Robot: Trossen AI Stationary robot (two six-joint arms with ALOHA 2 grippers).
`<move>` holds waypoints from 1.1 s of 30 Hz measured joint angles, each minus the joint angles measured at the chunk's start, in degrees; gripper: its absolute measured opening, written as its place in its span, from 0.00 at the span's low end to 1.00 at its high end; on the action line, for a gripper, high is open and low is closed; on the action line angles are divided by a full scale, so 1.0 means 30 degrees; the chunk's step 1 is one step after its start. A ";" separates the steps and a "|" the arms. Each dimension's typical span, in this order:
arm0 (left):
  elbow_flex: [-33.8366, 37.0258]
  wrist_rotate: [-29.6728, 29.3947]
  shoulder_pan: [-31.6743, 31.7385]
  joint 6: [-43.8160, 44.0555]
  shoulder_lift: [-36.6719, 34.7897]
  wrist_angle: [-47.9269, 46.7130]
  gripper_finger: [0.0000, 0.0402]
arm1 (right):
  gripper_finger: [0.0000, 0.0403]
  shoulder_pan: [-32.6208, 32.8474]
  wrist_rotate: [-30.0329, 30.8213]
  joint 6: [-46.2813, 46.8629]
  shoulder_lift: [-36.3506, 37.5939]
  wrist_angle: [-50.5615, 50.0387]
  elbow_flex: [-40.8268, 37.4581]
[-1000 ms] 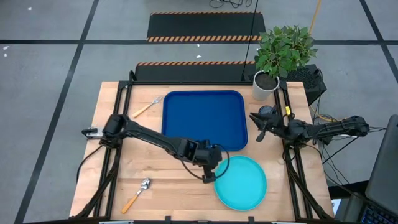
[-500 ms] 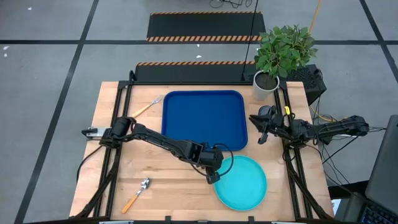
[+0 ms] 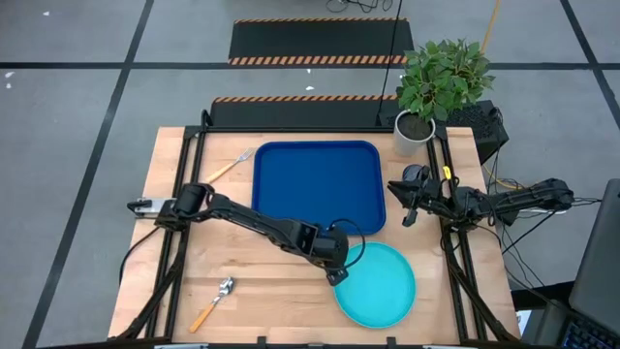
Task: Pick and place plate/cup/fork/spoon on tray
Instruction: Put the light blue plate on the blue tray
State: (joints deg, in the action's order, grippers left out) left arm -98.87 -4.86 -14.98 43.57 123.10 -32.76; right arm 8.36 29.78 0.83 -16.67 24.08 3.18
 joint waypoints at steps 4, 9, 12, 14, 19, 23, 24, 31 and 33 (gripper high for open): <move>-0.0007 -0.0045 -0.0055 0.0779 0.0210 0.0517 0.45 | 0.12 0.0000 0.0022 0.0004 0.0000 0.0007 0.0001; 0.0029 0.0010 -0.0197 0.0818 0.0831 0.0612 0.39 | 0.12 0.0000 0.0036 0.0007 0.0000 0.0000 0.0011; -0.0007 -0.0041 -0.0257 0.0902 0.0949 0.0954 0.38 | 0.12 0.0000 0.0030 0.0183 -0.0007 -0.0050 0.0015; -0.0007 -0.0070 -0.0338 0.0898 0.1014 0.0966 0.37 | 0.12 0.0000 0.0022 0.0279 -0.0015 -0.0094 0.0029; 0.0007 -0.0096 -0.0372 0.0923 0.1302 0.0764 0.37 | 0.12 0.0000 0.0007 0.0301 -0.0028 -0.0137 0.0027; -0.0007 -0.0123 -0.0372 0.0982 0.1333 0.0393 0.37 | 0.12 0.0000 0.0002 0.0499 -0.0024 -0.0170 0.0029; -0.0007 -0.0195 -0.0372 0.1008 0.1350 0.0285 0.37 | 0.12 0.0000 0.0000 0.0499 -0.0024 -0.0194 0.0024; -0.0007 -0.0410 -0.0372 0.1044 0.1398 0.0252 0.37 | 0.12 0.0000 0.0000 0.0499 -0.0029 -0.0226 0.0025; -0.0022 -0.0403 -0.0372 0.1144 0.1622 0.0406 0.37 | 0.12 0.0000 0.0000 0.0499 -0.0029 -0.0226 0.0023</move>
State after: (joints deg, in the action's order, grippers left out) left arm -98.94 -6.07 -16.10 47.00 127.97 -31.54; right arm 8.36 29.78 2.33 -16.75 23.40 3.25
